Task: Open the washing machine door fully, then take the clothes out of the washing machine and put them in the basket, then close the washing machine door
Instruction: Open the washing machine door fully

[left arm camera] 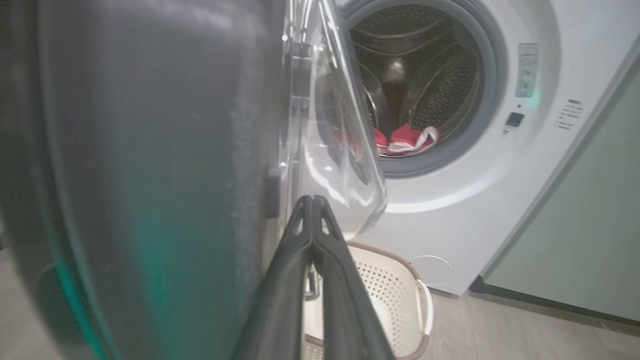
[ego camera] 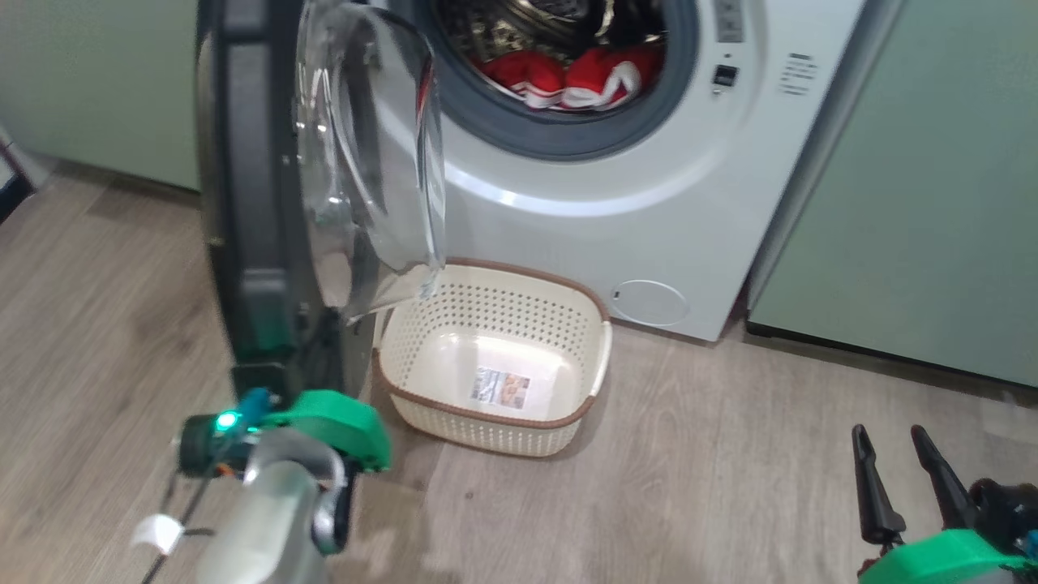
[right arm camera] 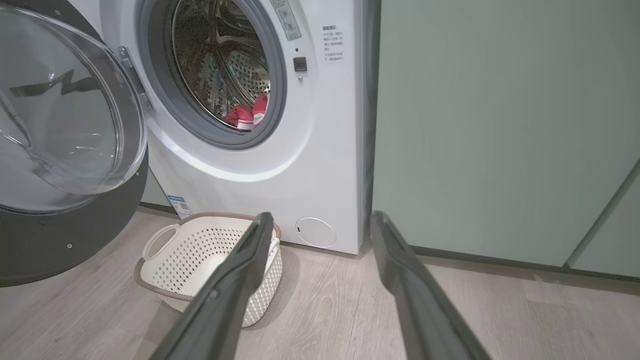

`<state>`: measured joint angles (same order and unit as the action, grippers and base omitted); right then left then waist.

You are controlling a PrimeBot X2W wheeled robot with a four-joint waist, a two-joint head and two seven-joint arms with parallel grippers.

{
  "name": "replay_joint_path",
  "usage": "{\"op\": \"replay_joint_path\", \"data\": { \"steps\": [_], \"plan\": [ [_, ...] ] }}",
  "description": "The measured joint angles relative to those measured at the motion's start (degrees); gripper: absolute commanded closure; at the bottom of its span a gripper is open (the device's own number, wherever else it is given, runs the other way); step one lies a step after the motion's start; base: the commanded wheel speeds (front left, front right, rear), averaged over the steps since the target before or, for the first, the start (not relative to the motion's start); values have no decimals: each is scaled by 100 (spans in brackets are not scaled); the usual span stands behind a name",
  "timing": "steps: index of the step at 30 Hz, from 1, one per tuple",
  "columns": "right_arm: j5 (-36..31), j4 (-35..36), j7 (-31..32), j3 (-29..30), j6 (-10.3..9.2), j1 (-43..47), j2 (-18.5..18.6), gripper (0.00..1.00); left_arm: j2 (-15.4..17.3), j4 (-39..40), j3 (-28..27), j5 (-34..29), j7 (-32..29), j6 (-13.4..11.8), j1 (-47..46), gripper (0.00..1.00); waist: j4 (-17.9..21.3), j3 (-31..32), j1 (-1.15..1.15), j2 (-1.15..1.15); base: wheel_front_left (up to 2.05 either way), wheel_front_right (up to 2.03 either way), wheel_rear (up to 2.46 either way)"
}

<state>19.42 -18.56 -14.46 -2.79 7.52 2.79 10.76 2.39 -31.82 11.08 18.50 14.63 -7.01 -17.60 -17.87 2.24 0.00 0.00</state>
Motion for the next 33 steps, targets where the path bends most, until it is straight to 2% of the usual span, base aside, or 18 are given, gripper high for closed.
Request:
{"op": "replay_joint_path", "data": {
  "steps": [11,25,29,33],
  "plan": [
    [15,3,0,-59,0,-79,-11,0,304,-490,-1201,-83,-1,51,-326,100,-298,-225,0,0,0,0,0],
    [15,1,0,-191,0,-326,-5,0,750,-1268,-2517,-245,0,99,-1063,100,-212,-521,0,0,0,0,0],
    [16,0,0,-210,0,-332,-5,0,837,-1347,-2725,-410,0,172,-1124,100,-147,-527,0,0,0,0,0],
    [31,-3,0,-198,0,-332,-14,0,768,-1248,-2750,-599,0,335,-1107,100,-98,-447,0,0,0,0,0]
  ]
}}
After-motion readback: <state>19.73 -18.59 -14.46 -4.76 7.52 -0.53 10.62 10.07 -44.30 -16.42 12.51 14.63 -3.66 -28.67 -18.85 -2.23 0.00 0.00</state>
